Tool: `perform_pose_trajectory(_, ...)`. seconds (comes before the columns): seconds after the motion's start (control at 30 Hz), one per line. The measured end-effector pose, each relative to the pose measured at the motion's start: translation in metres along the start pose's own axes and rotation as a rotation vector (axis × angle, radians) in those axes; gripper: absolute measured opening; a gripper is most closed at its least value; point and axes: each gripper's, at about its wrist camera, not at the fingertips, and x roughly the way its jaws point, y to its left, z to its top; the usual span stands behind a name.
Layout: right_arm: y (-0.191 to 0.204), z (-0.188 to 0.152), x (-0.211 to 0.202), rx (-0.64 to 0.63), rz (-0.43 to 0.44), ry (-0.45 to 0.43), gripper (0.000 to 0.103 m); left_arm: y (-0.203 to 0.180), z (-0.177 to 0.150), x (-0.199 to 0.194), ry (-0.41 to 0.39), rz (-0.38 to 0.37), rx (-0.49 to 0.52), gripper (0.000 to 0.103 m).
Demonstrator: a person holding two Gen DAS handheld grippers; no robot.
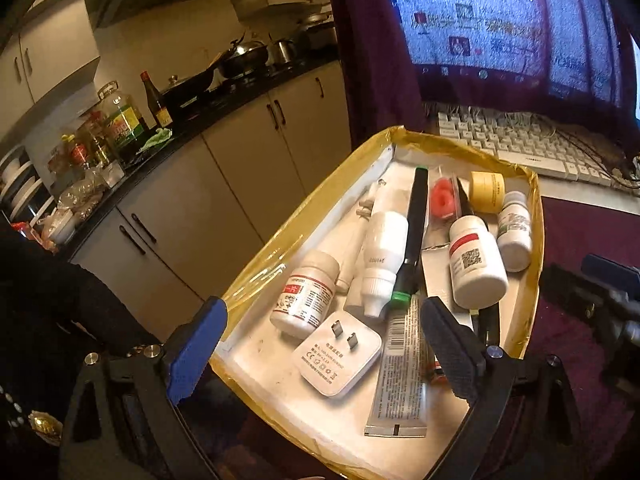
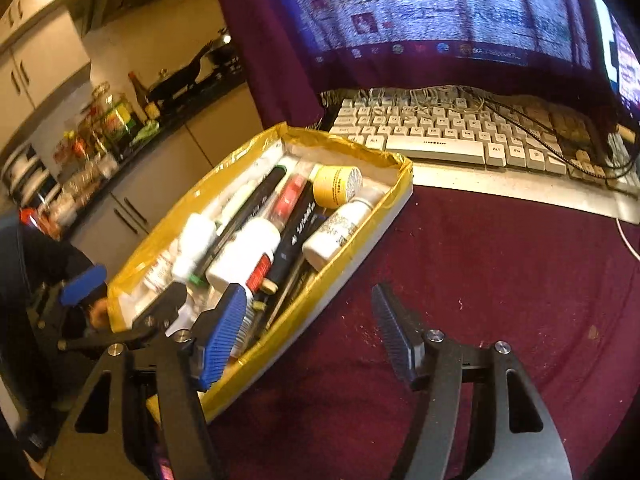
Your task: Organize objects
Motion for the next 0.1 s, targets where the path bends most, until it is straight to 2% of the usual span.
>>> perform_pose_trajectory(0.1,0.0031,-0.0060,-0.0006,-0.022,0.019,0.027,0.065,0.0004,-0.0018,-0.0018,0.004,-0.004,0.000,0.095)
